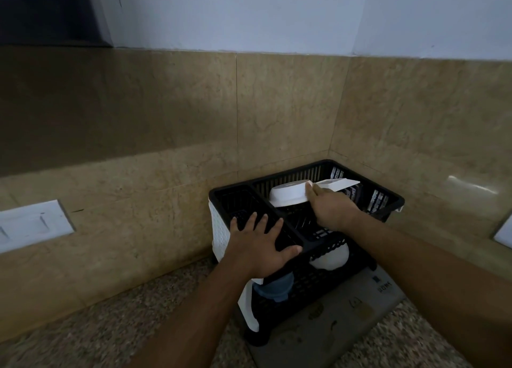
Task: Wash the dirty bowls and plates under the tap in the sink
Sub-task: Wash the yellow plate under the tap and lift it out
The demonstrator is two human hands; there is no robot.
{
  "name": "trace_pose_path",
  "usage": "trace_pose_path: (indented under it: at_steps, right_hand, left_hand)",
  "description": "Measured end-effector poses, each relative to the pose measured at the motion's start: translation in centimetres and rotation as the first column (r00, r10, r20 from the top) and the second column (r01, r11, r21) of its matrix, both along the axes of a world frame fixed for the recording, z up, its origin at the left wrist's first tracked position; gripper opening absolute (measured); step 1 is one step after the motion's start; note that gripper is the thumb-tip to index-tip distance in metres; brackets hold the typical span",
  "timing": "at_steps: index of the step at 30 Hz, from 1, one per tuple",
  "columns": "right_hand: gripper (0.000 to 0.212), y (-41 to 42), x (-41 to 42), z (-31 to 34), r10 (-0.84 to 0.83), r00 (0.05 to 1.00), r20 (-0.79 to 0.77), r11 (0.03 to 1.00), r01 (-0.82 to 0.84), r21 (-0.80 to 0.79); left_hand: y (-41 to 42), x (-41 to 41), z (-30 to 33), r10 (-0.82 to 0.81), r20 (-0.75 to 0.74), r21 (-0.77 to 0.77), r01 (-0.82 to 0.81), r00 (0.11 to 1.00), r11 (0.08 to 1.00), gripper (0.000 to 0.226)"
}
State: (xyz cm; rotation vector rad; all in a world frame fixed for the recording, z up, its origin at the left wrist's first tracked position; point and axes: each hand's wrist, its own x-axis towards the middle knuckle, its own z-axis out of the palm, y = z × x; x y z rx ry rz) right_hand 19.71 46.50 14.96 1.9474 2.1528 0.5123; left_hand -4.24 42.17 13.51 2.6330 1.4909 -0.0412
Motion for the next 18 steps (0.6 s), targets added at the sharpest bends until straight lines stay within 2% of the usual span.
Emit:
trace_pose_path:
  at_steps: [4, 7, 10, 13, 18]
  right_hand:
    - [0.073, -0.1, -0.2, 0.5, -0.075, 0.968, -0.238, 0.986, 0.036, -0.162]
    - [0.075, -1.1, -0.2, 0.4, -0.151, 0.895, -0.420, 0.969, 0.049, -0.243]
    - [0.066, -3.1, 0.1, 1.2, -0.144, 0.802, -0.580, 0.985, 0.061, -0.161]
    - [0.042, -7.3, 1.0, 2.2, -0.083, 0.671, -0.736, 0.994, 0.108, -0.014]
    - [0.030, -16.4, 4.0, 1.9, -0.200, 0.548, -0.812, 0.965, 0.252, -0.067]
  left_hand:
    - [0.1, 0.2, -0.1, 0.001, -0.002, -0.007, -0.001, 1.000, 1.000, 0.093]
    - [0.0, 0.2, -0.1, 0.004, -0.002, -0.006, -0.004, 1.000, 1.000, 0.093]
    - [0.0, 0.2, 0.0, 0.004, 0.001, -0.002, -0.004, 1.000, 1.000, 0.093]
    - [0.0, 0.4, 0.2, 0.002, -0.004, -0.016, -0.002, 1.000, 1.000, 0.094]
    - [-0.8, 0.4, 1.1, 0.018, 0.015, -0.033, -0.017, 1.000, 0.999, 0.089]
